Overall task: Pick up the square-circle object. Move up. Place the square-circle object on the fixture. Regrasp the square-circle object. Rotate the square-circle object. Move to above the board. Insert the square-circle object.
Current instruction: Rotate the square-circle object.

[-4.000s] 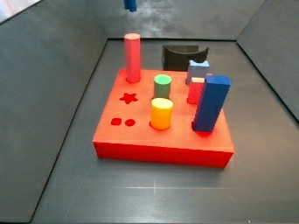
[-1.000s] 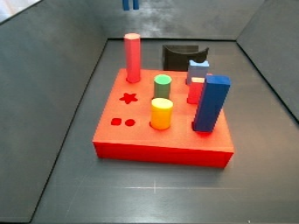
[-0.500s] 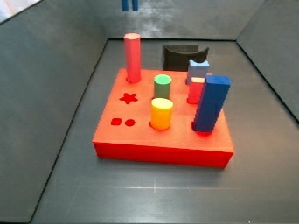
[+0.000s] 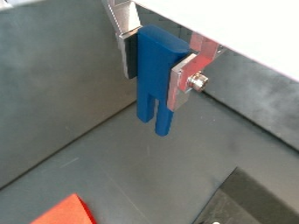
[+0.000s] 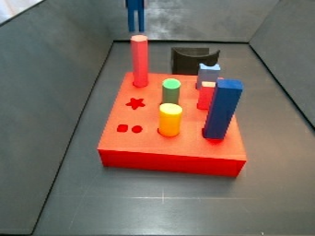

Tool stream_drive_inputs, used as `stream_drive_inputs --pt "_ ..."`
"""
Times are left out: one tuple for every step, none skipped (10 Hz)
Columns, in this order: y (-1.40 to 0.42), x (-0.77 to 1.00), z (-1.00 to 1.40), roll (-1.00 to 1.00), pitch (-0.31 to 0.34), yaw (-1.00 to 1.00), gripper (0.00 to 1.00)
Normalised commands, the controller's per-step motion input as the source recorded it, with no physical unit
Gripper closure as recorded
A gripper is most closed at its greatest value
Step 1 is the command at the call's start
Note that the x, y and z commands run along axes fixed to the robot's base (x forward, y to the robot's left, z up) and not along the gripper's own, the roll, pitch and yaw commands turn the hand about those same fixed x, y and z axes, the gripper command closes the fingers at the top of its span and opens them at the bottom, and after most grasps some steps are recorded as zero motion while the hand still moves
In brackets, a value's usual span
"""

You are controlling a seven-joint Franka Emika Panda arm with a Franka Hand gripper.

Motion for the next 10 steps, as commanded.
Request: stream_drive_inputs --pt "0.01 0.02 -1.0 -0.17 -0.029 -0.06 1.0" --pt "0.01 0.03 -1.0 -0.18 -0.027 -0.05 1.0" --pt "0.01 0.03 -1.0 -0.18 -0.023 -0.04 1.0" --pt "0.01 0.04 -1.0 -0.19 -0.025 -0.04 1.0" --pt "0.01 0.04 -1.0 -0.2 -0.032 -0.03 1.0" --pt "0.01 0.04 -1.0 -0.21 -0.032 -0.03 1.0" --pt "0.01 0.04 -0.92 -0.21 -0.03 -0.03 1.0" --pt "0.01 0.04 -0.78 -0.22 -0.031 -0.02 1.0" --pt "0.01 0.04 -0.65 -0.23 -0.03 -0.02 1.0" --pt "0.01 0.04 -0.48 -0.23 -0.027 -0.01 1.0"
